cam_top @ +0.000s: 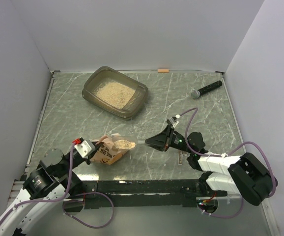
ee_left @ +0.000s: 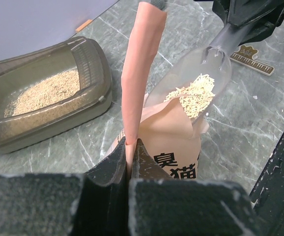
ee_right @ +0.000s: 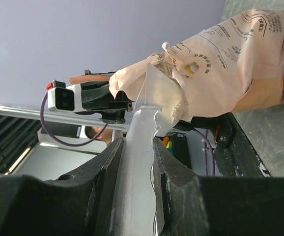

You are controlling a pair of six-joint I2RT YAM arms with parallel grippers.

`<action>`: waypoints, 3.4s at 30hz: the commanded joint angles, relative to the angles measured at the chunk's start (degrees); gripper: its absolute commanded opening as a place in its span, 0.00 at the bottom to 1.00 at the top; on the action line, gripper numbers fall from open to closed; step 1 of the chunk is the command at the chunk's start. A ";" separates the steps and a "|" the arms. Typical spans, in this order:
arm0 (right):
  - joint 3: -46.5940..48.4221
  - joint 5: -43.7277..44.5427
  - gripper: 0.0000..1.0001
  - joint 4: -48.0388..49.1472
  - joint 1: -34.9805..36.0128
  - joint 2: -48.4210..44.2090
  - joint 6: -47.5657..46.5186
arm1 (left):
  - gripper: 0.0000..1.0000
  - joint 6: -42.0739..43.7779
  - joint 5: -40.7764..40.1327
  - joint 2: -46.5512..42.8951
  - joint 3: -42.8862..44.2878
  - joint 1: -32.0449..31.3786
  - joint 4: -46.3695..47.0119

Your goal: Fill the litter box with clean litter

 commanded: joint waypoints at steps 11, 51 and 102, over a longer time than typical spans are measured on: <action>6.19 0.35 0.00 -14.25 -2.50 -11.66 -5.28 | 0.01 -2.61 -7.30 -1.36 1.92 -0.24 10.50; 84.58 24.61 0.00 -66.30 -7.97 48.78 -49.22 | 0.01 -7.27 -9.24 -3.91 -0.71 -0.16 11.99; 59.02 43.43 0.00 -73.16 -18.67 22.15 -68.48 | 0.01 -6.57 -9.67 -1.44 -0.45 -0.07 12.44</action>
